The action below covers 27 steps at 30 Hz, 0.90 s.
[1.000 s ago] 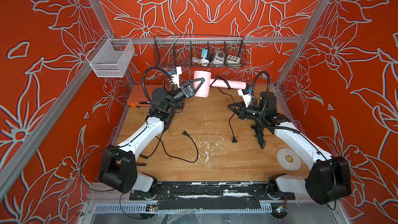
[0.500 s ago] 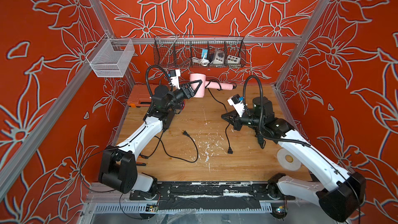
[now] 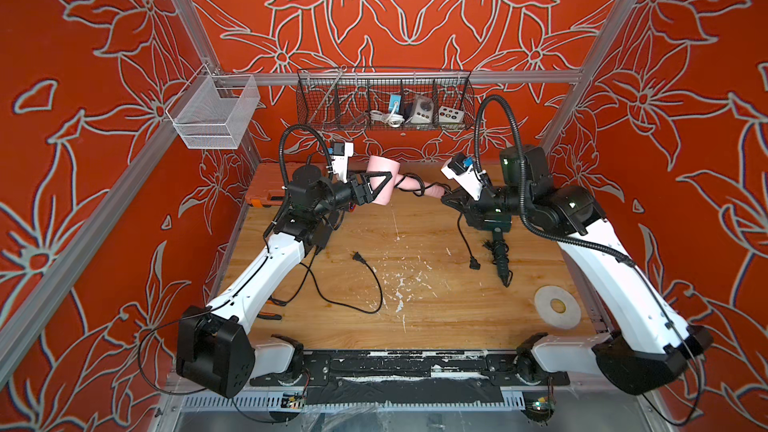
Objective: Wrap the cord around the hair dryer
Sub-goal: Wrap the power cord around the hair dryer.
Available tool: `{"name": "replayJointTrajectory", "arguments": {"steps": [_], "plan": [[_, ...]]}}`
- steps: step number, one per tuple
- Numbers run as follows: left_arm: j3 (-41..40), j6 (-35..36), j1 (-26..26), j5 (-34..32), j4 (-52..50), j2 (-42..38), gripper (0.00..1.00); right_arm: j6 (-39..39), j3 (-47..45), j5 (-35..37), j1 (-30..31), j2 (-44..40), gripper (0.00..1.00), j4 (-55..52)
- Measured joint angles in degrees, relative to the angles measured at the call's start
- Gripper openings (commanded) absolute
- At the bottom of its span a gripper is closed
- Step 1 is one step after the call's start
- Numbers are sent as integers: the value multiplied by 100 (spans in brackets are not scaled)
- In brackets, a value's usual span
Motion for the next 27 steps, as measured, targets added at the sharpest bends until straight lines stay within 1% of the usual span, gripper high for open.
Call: {"name": "replayJointTrajectory", "arguments": {"steps": [4, 10, 14, 16, 18, 22, 24, 26, 27], "plan": [[-92, 109, -11, 334, -323, -120, 0, -522, 354, 573, 9, 254, 0, -262], [-304, 151, -72, 863, -776, -391, 0, -1217, 387, 1093, 11, 531, 0, -210], [-323, 63, -179, 1189, -866, -498, 0, -1478, 251, 1069, -28, 721, 0, 87], [-323, -17, -221, 1325, -872, -546, 0, -1497, 243, 789, -151, 927, 1, 157], [-323, -98, -232, 1399, -874, -597, 0, -1449, 245, 291, -337, 1193, 8, 181], [-319, -238, -236, 1526, -874, -667, 0, -1244, 212, -763, -732, 1722, 25, 186], [-310, -323, -236, 1567, -876, -669, 0, -1178, 72, -1235, -872, 1851, 37, 186], [-310, -417, -236, 1585, -883, -664, 0, -1121, -72, -1543, -935, 1867, 48, 173], [-313, -479, -236, 1587, -879, -662, 0, -1110, -129, -1672, -949, 1864, 56, 162]]}}
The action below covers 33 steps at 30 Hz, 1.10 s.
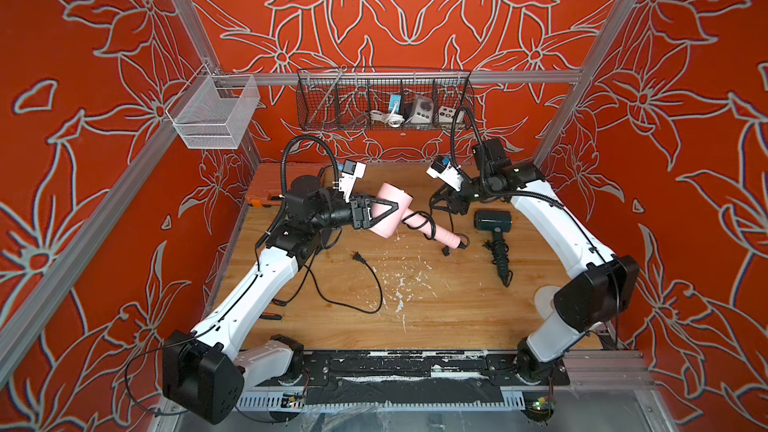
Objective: Wrap the cord around the hair dryer
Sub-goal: Wrap the power cord around the hair dryer.
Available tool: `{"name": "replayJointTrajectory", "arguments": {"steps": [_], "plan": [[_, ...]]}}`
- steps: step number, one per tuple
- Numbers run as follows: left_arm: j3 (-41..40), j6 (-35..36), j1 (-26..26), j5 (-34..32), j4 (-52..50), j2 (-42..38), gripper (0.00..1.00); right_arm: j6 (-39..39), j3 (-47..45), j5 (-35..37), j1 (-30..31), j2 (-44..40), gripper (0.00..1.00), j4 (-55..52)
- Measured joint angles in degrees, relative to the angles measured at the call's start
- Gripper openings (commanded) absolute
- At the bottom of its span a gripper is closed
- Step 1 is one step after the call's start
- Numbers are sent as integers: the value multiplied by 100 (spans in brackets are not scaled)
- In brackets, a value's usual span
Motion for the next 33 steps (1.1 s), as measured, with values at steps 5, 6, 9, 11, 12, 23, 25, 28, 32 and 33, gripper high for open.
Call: {"name": "replayJointTrajectory", "arguments": {"steps": [5, 6, 9, 11, 12, 23, 25, 28, 32, 33], "plan": [[7, -310, 7, 0, 151, 101, 0, 151, -387, -358, -37, -122, 74, 120], [28, -356, 9, 0, 151, 138, 0, 184, -446, -393, -59, -166, 77, 133], [103, -505, 46, -15, 188, 262, 0, 256, -520, -498, -164, -278, 83, 164], [136, -614, 87, -17, 238, 323, 0, 289, -522, -514, -216, -356, 88, 168], [153, -680, 118, -17, 269, 358, 0, 308, -522, -516, -247, -398, 95, 168], [170, -1207, 367, 85, 605, 706, 0, 640, -588, -498, -544, -632, 98, 337], [170, -1241, 378, 85, 647, 726, 0, 680, -579, -520, -590, -634, 98, 326], [170, -1303, 389, 85, 678, 737, 0, 697, -522, -538, -623, -632, 98, 260], [170, -1379, 422, 87, 730, 756, 0, 726, -461, -542, -647, -678, 98, 247], [170, -1399, 433, 87, 739, 772, 0, 745, -463, -522, -654, -699, 98, 251]]}}
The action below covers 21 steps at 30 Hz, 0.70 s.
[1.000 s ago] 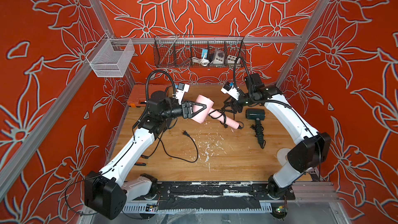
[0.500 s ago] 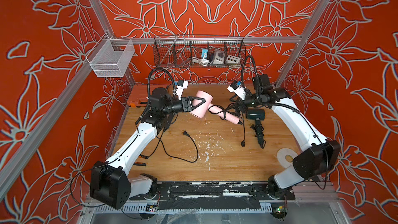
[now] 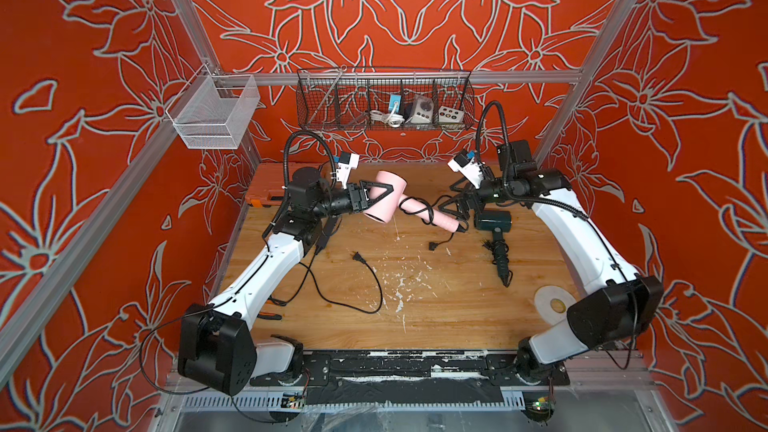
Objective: Wrap the cord around the hair dryer
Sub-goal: Wrap the power cord around the hair dryer, then adjust the hair dryer.
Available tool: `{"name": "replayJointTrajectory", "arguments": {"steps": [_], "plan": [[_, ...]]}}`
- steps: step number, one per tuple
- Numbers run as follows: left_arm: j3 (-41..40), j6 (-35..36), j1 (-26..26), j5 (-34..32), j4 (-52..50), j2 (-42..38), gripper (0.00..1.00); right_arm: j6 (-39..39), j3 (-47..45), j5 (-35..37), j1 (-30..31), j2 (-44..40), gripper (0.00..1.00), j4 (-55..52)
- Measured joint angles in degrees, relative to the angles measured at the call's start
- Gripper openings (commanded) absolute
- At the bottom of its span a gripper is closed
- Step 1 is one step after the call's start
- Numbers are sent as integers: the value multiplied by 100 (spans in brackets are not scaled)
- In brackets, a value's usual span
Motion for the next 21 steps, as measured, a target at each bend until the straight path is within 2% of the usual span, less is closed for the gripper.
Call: {"name": "replayJointTrajectory", "arguments": {"steps": [9, 15, 21], "plan": [[0, -83, 57, 0, -37, 160, 0, 101, 111, 345, -81, -675, 98, 22], [2, -142, 61, -2, -31, 168, 0, 96, 330, 133, -72, -890, 98, -166], [81, -168, 61, 0, -37, 170, 0, 68, -295, 26, 291, -1342, 97, -162]]}}
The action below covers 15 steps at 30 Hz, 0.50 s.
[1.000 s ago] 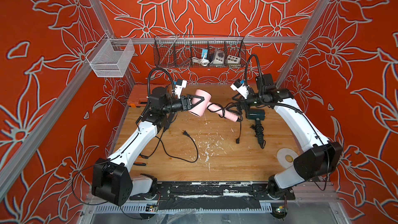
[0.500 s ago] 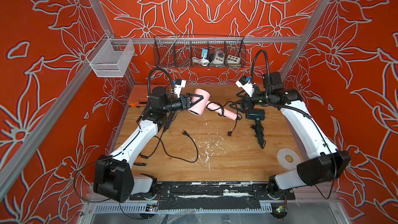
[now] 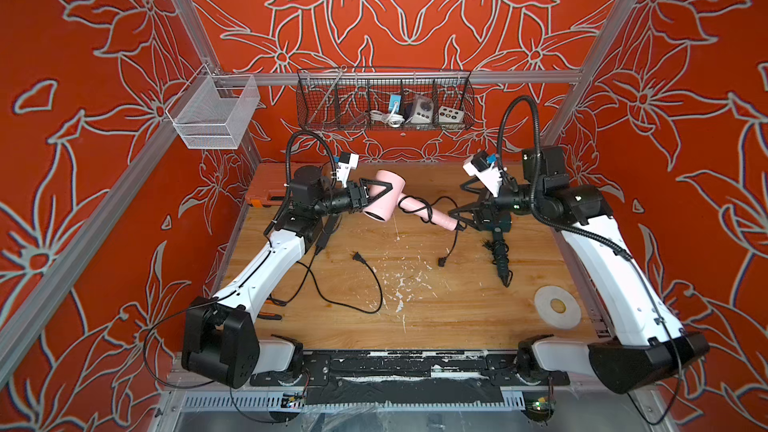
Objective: Wrap the cord around the hair dryer
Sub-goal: Adjust the hair dryer.
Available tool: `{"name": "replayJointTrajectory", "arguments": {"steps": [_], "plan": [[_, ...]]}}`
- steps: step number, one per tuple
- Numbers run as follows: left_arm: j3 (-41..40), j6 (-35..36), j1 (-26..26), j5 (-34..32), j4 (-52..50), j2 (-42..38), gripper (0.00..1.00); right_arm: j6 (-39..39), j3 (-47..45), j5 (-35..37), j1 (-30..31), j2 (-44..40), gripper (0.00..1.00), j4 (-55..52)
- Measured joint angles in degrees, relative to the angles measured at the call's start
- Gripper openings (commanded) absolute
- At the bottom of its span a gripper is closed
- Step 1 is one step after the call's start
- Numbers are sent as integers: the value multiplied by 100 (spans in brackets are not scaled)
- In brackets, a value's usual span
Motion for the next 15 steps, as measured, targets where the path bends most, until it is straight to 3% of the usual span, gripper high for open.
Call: {"name": "replayJointTrajectory", "arguments": {"steps": [9, 15], "plan": [[96, -13, 0, 2, 2, 0, 0, -205, -192, 586, 953, 258, 97, 33], [96, -46, 0, 31, 4, -2, 0, -411, -120, 966, 1244, 769, 83, 50]]}}
